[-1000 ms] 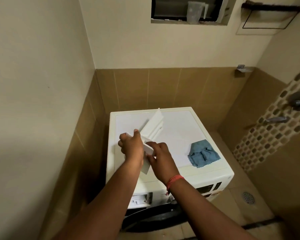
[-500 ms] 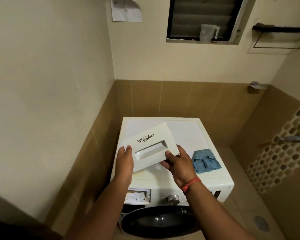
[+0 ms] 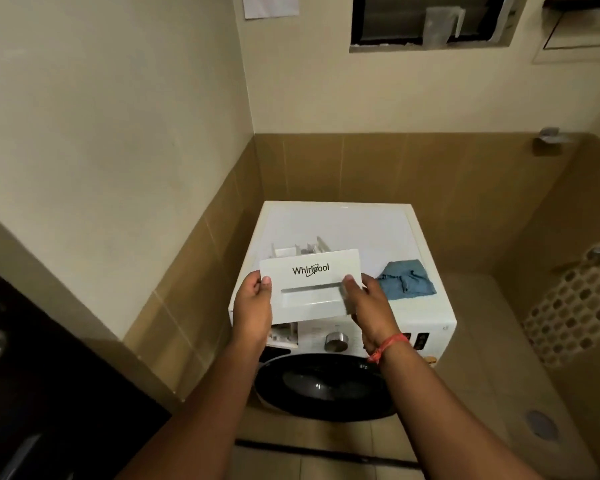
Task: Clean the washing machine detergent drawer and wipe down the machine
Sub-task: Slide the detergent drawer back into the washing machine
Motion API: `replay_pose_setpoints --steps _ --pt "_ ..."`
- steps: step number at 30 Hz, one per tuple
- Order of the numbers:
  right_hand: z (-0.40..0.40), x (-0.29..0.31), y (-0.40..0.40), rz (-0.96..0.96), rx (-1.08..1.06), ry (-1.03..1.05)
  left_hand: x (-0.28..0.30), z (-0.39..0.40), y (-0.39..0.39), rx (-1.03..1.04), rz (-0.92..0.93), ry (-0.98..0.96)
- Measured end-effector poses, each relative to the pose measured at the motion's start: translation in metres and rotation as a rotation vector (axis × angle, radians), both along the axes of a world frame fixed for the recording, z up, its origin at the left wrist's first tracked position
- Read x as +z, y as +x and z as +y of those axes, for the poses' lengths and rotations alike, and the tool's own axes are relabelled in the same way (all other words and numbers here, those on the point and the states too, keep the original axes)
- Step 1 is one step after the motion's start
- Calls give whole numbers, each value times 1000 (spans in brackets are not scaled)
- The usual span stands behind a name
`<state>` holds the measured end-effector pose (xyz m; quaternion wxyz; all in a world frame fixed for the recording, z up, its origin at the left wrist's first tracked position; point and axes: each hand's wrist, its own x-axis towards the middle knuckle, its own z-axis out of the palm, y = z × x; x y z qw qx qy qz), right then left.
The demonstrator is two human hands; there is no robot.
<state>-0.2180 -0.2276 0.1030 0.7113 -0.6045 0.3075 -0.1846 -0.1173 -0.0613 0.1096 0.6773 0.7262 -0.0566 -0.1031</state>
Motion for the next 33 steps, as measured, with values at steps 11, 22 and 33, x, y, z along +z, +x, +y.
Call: replay_pose_setpoints --steps 11,22,33 --pt "74 -19 -1 161 -80 57 -22 77 -19 -4 227 -67" --pt "180 -69 5 211 -209 171 -67 158 13 -84 386 146" --pt "240 -102 -18 372 -275 257 -137 218 0 -300 476 273"
